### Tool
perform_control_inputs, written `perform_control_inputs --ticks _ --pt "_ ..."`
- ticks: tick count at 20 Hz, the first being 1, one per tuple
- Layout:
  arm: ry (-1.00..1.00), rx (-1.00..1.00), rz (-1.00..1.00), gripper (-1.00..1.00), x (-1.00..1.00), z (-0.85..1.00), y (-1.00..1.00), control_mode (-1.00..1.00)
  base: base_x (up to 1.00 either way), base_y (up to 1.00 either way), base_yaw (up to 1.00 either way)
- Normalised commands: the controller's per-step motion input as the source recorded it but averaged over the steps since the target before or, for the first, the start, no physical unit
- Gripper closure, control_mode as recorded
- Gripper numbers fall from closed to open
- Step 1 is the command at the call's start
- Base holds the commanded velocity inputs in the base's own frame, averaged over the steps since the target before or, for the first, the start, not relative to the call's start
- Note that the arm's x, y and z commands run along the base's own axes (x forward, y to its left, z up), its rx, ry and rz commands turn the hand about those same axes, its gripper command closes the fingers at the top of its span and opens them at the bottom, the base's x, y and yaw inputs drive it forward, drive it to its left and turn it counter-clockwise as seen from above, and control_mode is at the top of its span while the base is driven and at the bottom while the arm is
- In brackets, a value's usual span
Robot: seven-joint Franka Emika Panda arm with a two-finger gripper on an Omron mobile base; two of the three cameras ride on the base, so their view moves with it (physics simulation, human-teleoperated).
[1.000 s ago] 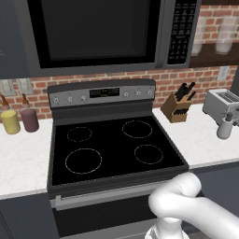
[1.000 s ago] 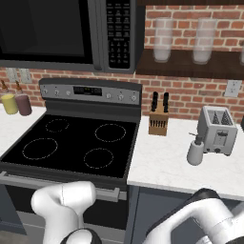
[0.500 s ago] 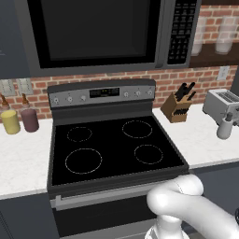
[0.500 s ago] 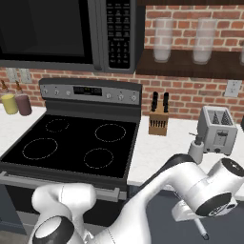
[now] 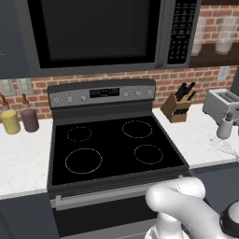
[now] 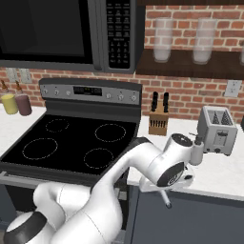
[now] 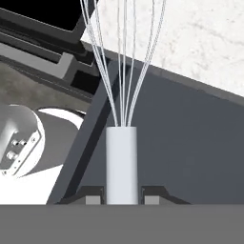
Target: Pick the whisk from the drawer and place it on the counter.
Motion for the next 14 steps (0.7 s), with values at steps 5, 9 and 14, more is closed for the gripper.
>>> perform_control_inputs --ticks 5,9,14 --pt "0.0 0.0 0.0 1.0 1.0 0.0 0.6 -1.0 0.0 0.0 0.0" --pt "0.0 0.0 -0.01 1.0 0.97 0.0 0.18 -1.0 0.0 0.0 0.0" --pt "0.0 0.0 -0.06 1.0 0.77 0.0 -0.09 -1.0 0.0 0.0 0.0"
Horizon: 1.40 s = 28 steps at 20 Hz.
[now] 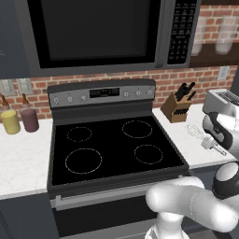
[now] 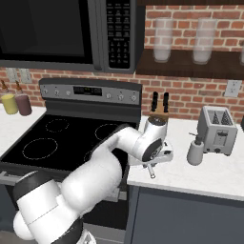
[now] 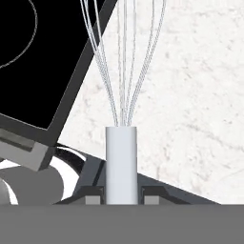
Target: Pick the whisk from the drawer and place it on the counter.
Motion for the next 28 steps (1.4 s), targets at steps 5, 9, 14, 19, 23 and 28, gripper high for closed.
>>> perform_control_inputs --ticks 5,9,14,19,23,28 --pt "0.0 0.0 -0.09 1.0 0.71 -0.01 -0.16 -1.0 0.0 0.0 0.0" --pt "0.0 0.0 -0.08 1.0 0.53 -0.14 -0.12 -1.0 0.0 0.0 0.0" --pt "0.0 -0.02 -0.08 1.0 0.45 -0.14 -0.17 -1.0 0.0 0.0 0.0" --pt "0.0 -0.04 -0.05 1.0 0.29 -0.29 -0.13 -1.0 0.0 0.0 0.0" --pt "0.0 -0.02 0.0 1.0 0.15 -0.44 -0.1 -1.0 0.0 0.0 0.0" --pt "0.0 0.0 0.0 1.0 0.03 -0.49 -0.18 -1.0 0.0 0.0 0.0"
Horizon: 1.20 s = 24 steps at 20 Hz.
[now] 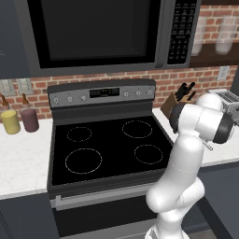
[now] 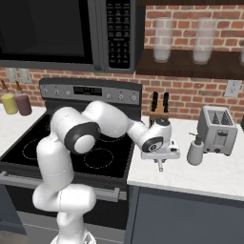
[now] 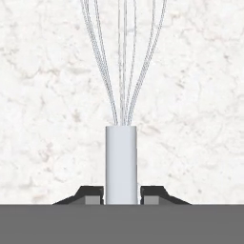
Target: Pick the whisk from the drawer and place it on the counter.
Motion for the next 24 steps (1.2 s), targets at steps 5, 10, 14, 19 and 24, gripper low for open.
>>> perform_control_inputs --ticks 5,10,14,19,24 --pt "0.0 0.0 0.0 1.0 0.01 -0.22 -0.14 -1.0 0.0 0.0 0.0" --pt "0.0 0.0 0.0 1.0 0.0 0.0 -0.02 -1.0 0.0 0.0 0.0" --pt "0.0 0.0 0.0 -1.0 0.0 0.0 0.0 -1.0 0.0 0.0 0.0" --pt "0.0 0.0 0.0 -1.0 0.0 0.0 0.0 -1.0 0.0 0.0 0.0" --pt "0.0 0.0 -0.01 -1.0 0.0 0.1 0.0 -1.0 0.0 0.0 0.0"
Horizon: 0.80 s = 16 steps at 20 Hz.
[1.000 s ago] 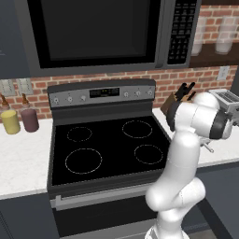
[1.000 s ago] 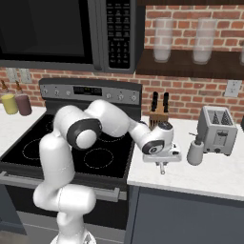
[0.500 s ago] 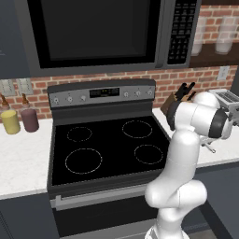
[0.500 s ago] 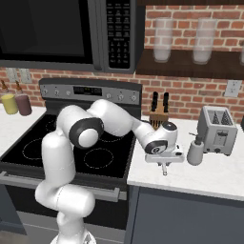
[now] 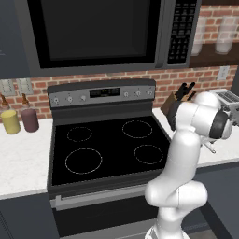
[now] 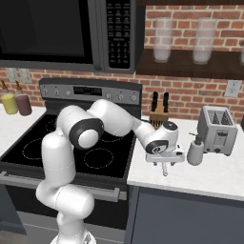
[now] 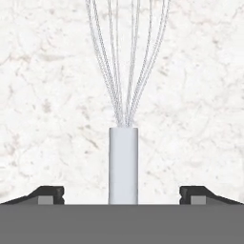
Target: Pick the whisk from the drawer and place it on the counter.
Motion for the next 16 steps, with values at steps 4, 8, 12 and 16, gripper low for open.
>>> perform_control_inputs --ticks 4,8,12,16 --pt "0.0 -0.03 -0.13 -1.0 -0.06 0.71 0.54 -1.0 0.0 0.0 0.0" --pt "-0.02 -0.03 -0.13 -1.0 -0.48 0.82 0.69 -1.0 0.0 0.0 0.0" --pt "-0.01 -0.01 -0.1 -1.0 -0.78 0.59 0.62 -1.0 0.0 0.0 0.0" --pt "-0.07 0.0 -0.08 -1.0 -0.88 0.46 0.74 -1.0 0.0 0.0 0.0"
